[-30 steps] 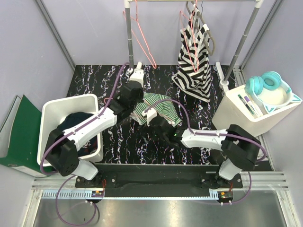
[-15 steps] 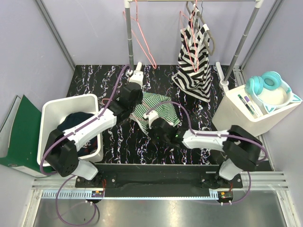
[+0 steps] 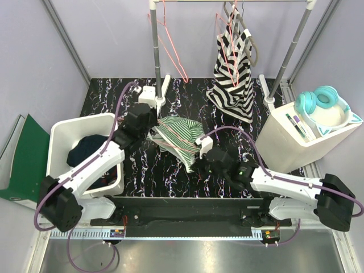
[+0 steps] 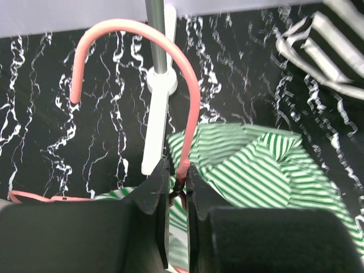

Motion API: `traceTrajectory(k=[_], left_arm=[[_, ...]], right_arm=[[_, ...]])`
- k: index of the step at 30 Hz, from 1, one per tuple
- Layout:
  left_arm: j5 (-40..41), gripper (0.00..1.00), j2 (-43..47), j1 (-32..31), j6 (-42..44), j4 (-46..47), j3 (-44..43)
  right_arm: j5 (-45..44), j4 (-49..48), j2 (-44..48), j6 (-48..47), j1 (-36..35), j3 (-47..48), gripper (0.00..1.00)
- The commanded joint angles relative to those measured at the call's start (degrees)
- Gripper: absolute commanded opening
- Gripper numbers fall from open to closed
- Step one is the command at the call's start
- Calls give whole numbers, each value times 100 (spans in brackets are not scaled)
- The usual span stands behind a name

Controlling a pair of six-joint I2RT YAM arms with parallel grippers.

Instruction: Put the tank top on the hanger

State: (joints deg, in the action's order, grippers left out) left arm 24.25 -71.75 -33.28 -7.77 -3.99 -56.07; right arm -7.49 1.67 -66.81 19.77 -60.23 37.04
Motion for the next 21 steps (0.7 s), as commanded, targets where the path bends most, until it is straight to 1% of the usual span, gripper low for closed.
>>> traceTrajectory(k=[1, 5, 7, 11, 15, 19, 20, 21], left_arm=[[-403, 0, 538, 93, 92, 741, 237], [-465, 0, 828, 85, 153, 794, 465], [-456, 0, 1004, 93, 206, 864, 667], [-456, 0, 1303, 93, 293, 1014, 984], [-623, 0, 1506, 93, 416, 1198, 1256], [-483, 0, 1453, 93, 469, 1102, 1204], [-343, 0, 1409, 93, 487, 1076, 1169], [-290, 0, 1383, 93, 478, 1058, 1152]], right_arm=[[-243, 228, 282, 317, -42, -153, 0], [-455, 237, 256, 317, 2, -118, 0], [-377, 237, 203, 334, 116, -91, 0], [10, 237, 238, 352, 546, -109, 0], [475, 263, 536, 335, 942, -109, 0], [731, 465, 730, 431, 995, -4, 0], [1018, 553, 809, 518, 1004, 49, 0], [1125, 597, 853, 563, 1004, 67, 0]])
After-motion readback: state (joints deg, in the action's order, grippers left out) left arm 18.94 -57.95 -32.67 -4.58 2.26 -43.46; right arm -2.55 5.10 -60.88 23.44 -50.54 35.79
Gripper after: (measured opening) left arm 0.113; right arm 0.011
